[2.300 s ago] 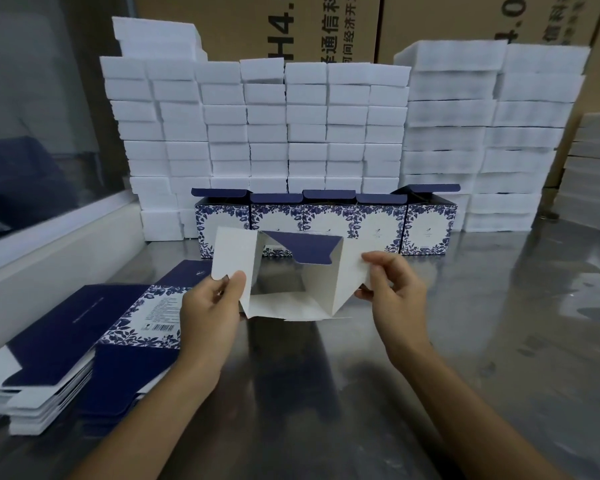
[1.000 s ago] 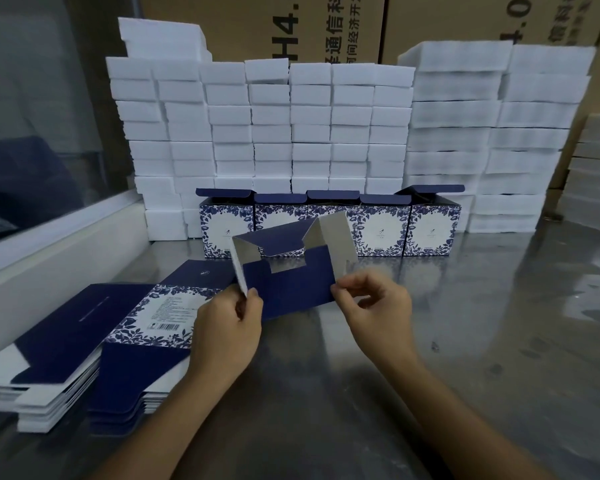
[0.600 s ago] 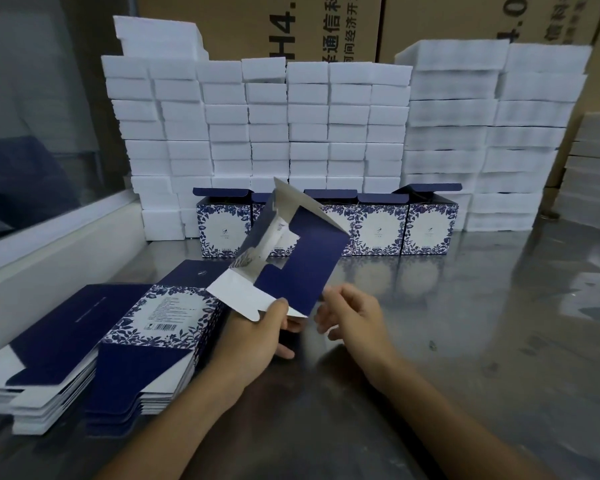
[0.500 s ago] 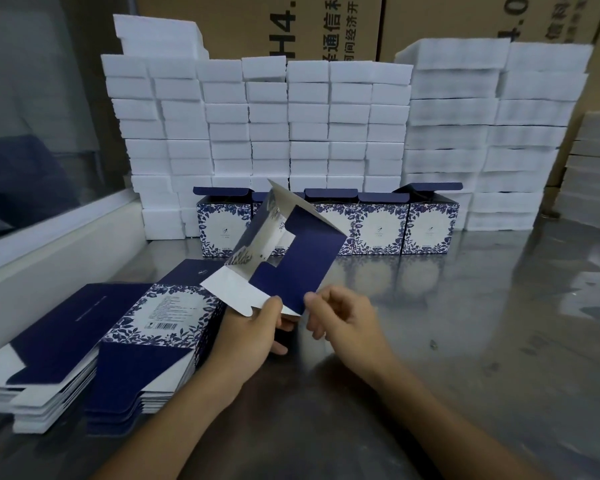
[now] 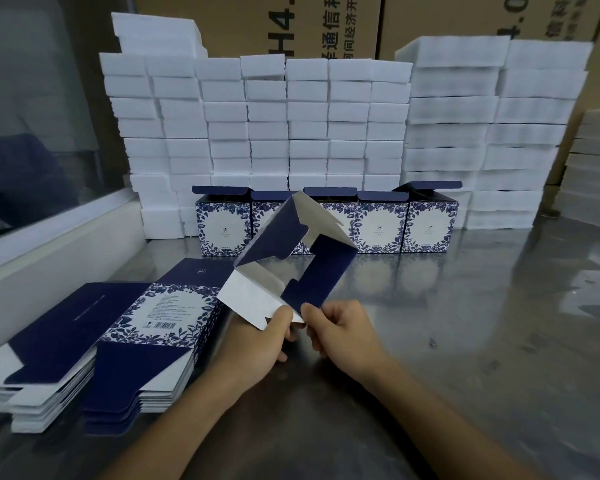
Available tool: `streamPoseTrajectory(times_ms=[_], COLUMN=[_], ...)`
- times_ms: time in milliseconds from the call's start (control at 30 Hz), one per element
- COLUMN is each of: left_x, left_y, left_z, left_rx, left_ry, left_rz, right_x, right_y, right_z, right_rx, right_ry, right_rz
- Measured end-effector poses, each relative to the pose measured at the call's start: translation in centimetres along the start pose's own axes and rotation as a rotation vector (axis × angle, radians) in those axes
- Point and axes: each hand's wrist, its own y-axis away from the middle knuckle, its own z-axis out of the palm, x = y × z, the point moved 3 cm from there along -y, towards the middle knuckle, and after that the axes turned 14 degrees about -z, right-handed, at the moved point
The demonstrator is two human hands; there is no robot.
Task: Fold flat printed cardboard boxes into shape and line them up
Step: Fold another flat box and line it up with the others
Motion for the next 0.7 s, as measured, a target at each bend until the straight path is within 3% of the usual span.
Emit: streamPoseTrajectory(times_ms=[200,500,700], left_x=[-0.3,-0.3,-0.4], left_y=[-0.4,-0.6,-1.0], left_z=[-0.4,-0.5,-1.1], left_rx=[0.041,0.036,0.067], left_ry=[0.013,-0.042,-0.034], left_rz=[0.047,0.079,0.052], right_x=[-0.2,0.2,1.1], right_y=[-0.6,-0.7,-1.3], right_z=[-1.7,-2.3,-4.2], right_rx=[0.211,0.244,0.357], right_ry=[-0.085,-0.074,-0.074], right_rz=[0.002,0.026,0.063])
